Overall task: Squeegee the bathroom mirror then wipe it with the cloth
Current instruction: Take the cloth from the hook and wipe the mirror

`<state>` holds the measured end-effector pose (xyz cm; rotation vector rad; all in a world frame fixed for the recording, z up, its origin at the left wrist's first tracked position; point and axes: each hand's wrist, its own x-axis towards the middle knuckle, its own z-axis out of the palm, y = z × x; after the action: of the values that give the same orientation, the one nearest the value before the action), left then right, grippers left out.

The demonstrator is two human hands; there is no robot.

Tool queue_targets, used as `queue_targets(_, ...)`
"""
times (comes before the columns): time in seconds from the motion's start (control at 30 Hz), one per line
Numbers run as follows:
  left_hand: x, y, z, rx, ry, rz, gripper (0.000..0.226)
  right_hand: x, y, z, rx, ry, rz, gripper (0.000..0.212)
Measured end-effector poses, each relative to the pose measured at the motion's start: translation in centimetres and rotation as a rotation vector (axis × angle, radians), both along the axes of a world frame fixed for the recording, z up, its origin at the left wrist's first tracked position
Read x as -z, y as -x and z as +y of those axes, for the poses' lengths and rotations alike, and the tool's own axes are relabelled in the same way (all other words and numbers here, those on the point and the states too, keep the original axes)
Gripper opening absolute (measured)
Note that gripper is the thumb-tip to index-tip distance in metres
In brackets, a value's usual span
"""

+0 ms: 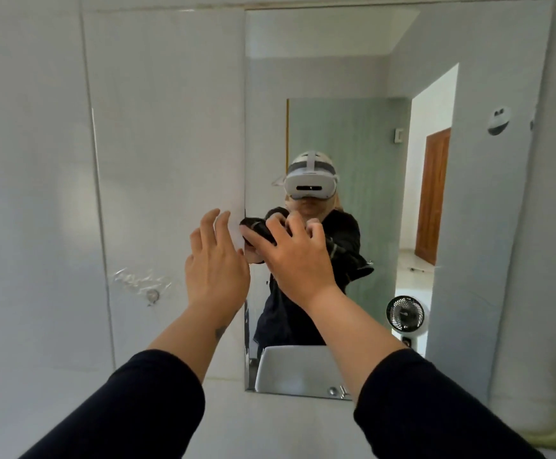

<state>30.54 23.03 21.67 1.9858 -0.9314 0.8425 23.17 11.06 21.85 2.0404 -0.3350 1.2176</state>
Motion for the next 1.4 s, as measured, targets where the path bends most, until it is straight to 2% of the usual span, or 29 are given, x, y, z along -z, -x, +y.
queue_targets(0.13, 0.4, 1.2, -1.0, 0.041, 0.008, -0.023, 0.053, 1.8, 3.3, -2.6, 0.067, 0.009, 0.036, 0.065)
queue_targets(0.33, 0.3, 4.0, -4.0, 0.1, -0.099, -0.134, 0.061, 0.5, 9.5, -6.9, 0.107, -0.183, -0.24, 0.043)
queue_targets(0.57, 0.6, 5.0, -5.9, 0.065, -0.151, -0.117, 0.07, 1.8, 15.8, -12.1, 0.154, -0.43, -0.66, 0.041)
queue_targets(0.83, 1.1, 4.4, -6.0, 0.08, -0.105, -0.143, 0.071, 7.1, 17.2, -13.3, 0.206, -0.601, -0.875, 0.041)
queue_targets(1.03, 1.3, 4.1, -5.9, 0.079, -0.101, -0.166, 0.073, 9.2, 15.1, -11.2, 0.227, -0.62, -0.867, 0.041)
queue_targets(1.17, 1.2, 4.0, -5.9, 0.099, -0.052, -0.191, 0.066, 8.2, 12.4, -9.1, 0.193, -0.546, -0.74, 0.043)
queue_targets(1.4, 1.4, 1.9, -3.8, 0.37, 0.274, -0.159, 0.035, 6.0, 5.5, -3.7, 0.101, -0.3, -0.464, 0.048)
